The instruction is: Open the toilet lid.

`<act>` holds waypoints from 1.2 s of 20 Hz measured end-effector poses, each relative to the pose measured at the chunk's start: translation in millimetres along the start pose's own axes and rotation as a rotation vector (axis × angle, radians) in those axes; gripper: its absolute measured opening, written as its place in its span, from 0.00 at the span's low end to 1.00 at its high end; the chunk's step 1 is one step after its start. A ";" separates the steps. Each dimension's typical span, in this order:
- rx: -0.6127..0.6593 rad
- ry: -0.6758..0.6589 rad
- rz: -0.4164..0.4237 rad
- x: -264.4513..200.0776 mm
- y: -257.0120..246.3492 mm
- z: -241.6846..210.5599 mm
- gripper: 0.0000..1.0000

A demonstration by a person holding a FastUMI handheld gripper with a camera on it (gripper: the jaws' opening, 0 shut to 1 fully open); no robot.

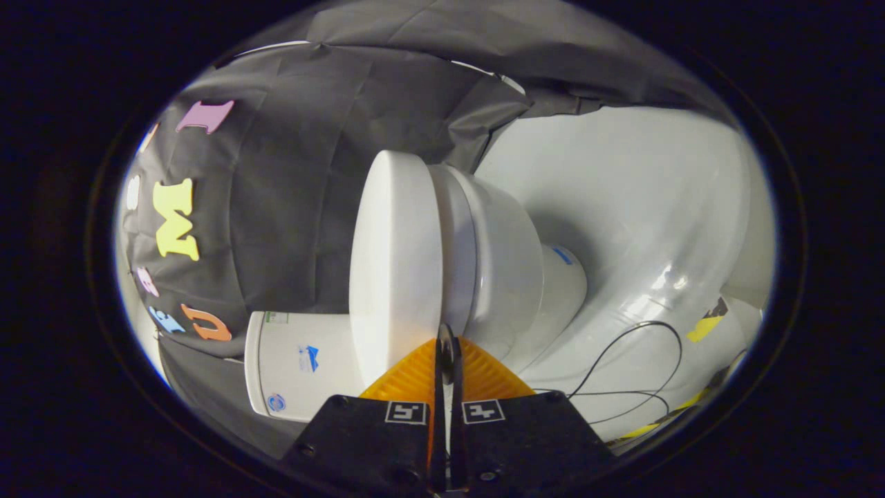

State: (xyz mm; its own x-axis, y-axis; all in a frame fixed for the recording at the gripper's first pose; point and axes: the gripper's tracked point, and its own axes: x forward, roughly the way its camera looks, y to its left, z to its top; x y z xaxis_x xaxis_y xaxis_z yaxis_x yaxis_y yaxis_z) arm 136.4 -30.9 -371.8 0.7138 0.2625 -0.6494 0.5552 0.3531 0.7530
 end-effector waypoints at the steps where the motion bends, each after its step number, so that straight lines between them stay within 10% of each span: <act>1: -0.007 -0.003 -0.004 -0.4 2.0 -1.0 0.06; 24: -0.223 -0.107 -0.004 -29.8 61.1 -2.1 0.04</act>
State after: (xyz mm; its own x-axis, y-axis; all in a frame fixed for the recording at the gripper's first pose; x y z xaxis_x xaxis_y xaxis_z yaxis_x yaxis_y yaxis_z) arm 148.1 -15.2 -306.6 0.7596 0.1678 -0.6284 0.4590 0.5463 0.7007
